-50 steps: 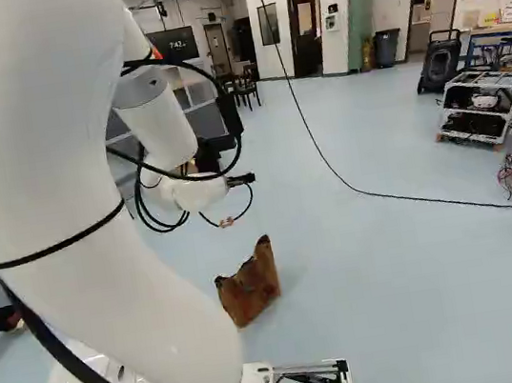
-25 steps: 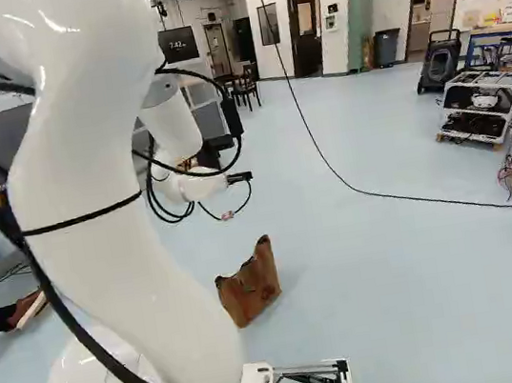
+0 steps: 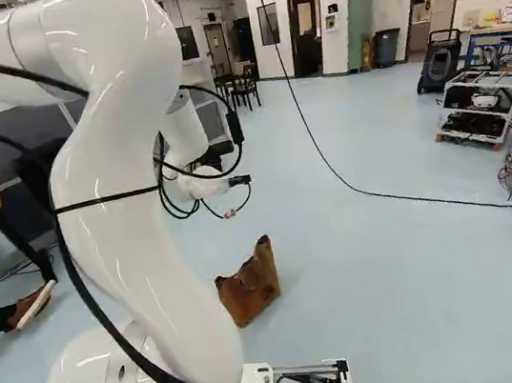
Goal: Pick up the grocery bag from the ground
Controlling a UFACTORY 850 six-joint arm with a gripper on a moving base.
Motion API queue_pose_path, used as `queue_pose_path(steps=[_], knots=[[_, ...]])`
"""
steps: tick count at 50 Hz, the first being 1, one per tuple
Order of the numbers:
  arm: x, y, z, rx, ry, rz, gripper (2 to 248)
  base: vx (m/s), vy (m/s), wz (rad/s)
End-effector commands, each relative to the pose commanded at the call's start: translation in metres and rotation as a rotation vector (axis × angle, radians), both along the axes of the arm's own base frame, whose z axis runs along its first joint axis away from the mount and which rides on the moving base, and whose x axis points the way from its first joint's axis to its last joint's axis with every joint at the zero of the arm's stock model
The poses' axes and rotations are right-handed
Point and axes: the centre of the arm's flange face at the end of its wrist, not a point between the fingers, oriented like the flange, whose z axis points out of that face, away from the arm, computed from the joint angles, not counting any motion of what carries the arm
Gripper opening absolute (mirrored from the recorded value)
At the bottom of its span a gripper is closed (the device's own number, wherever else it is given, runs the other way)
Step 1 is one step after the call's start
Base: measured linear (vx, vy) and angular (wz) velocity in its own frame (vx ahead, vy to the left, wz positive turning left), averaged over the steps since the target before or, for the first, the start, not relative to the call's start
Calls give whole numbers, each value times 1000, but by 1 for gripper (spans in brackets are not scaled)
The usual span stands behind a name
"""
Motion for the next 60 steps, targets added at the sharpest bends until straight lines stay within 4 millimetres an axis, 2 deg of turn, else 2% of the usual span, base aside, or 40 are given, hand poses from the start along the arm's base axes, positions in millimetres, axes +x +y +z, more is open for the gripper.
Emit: queue_pose_path(steps=[27,60], knots=[[47,4,-49,-27,132,-3,247,0,0,0],[51,3,-100,-55,294,-7,247,0,0,0]])
